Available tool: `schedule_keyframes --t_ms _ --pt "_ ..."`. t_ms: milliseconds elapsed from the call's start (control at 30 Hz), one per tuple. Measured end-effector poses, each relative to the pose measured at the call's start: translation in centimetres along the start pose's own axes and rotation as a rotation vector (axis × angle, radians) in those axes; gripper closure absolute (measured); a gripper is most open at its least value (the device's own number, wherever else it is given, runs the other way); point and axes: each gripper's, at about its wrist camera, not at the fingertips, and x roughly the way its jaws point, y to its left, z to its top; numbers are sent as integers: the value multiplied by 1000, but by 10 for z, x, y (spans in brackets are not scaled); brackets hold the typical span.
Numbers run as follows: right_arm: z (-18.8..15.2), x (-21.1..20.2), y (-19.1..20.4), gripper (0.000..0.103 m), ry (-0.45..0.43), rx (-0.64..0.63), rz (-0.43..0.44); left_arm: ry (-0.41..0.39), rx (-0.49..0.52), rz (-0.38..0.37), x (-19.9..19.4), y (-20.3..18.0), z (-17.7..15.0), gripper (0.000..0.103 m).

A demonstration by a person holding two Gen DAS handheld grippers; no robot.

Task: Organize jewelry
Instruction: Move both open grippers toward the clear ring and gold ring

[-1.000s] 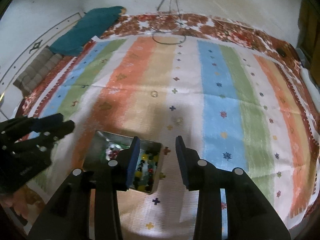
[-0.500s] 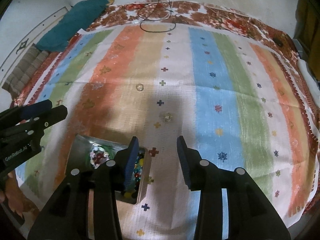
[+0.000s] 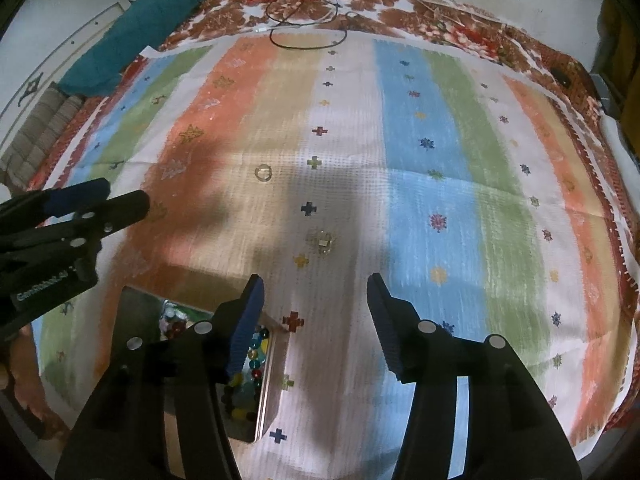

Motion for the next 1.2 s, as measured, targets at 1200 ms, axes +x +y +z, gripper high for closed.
schedule_keyframes --t_ms 1200 --pt "31 92 -15 49 179 29 7 157 113 -41 115 -15 58 48"
